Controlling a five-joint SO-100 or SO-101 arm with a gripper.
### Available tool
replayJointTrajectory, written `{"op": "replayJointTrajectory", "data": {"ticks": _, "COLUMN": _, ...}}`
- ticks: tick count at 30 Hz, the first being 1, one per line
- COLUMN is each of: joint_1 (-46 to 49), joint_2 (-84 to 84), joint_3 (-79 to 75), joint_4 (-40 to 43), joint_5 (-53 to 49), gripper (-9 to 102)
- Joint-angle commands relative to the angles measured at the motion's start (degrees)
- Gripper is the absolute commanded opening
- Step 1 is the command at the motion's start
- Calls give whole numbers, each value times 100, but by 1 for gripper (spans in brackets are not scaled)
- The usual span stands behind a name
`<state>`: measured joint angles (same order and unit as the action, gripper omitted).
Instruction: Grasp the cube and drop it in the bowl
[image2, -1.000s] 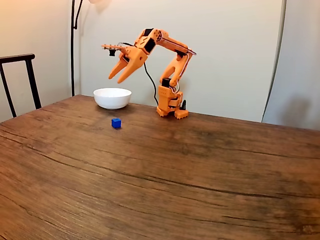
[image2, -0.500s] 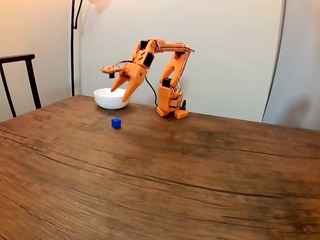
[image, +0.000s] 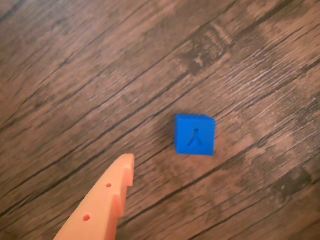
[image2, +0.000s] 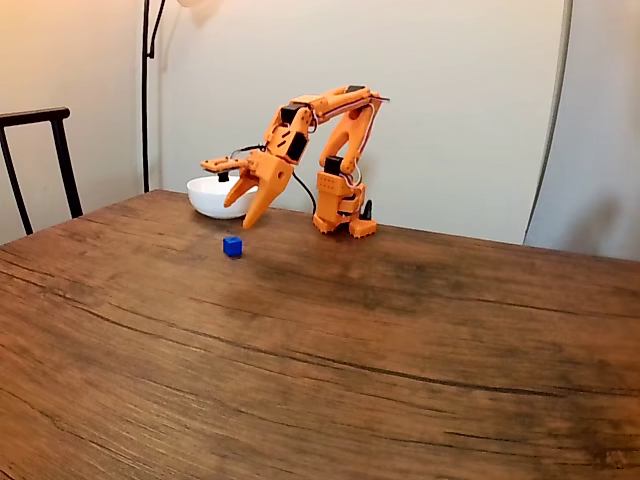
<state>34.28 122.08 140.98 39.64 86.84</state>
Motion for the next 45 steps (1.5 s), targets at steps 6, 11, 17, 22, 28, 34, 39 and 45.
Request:
{"op": "replayJointTrajectory", "data": {"ticks": 6, "joint_1": 44, "joint_2": 9, "joint_3": 519, "joint_4": -861, "joint_5": 0, "gripper": 51}}
{"op": "replayJointTrajectory", "data": {"ticks": 11, "joint_1": 44, "joint_2": 9, "joint_3": 694, "joint_4": -984, "joint_5": -18, "gripper": 51}}
{"op": "replayJointTrajectory", "data": {"ticks": 17, "joint_1": 44, "joint_2": 0, "joint_3": 721, "joint_4": -984, "joint_5": -9, "gripper": 51}}
{"op": "replayJointTrajectory", "data": {"ticks": 22, "joint_1": 35, "joint_2": 0, "joint_3": 729, "joint_4": -993, "joint_5": -9, "gripper": 51}}
{"op": "replayJointTrajectory", "data": {"ticks": 28, "joint_1": 0, "joint_2": -26, "joint_3": 527, "joint_4": -958, "joint_5": 0, "gripper": 51}}
{"op": "replayJointTrajectory", "data": {"ticks": 34, "joint_1": -18, "joint_2": -1195, "joint_3": -431, "joint_4": -861, "joint_5": 9, "gripper": 51}}
{"op": "replayJointTrajectory", "data": {"ticks": 39, "joint_1": -35, "joint_2": -2514, "joint_3": -1415, "joint_4": -334, "joint_5": 0, "gripper": 51}}
{"op": "replayJointTrajectory", "data": {"ticks": 45, "joint_1": -114, "joint_2": -2909, "joint_3": -1714, "joint_4": -158, "joint_5": 0, "gripper": 51}}
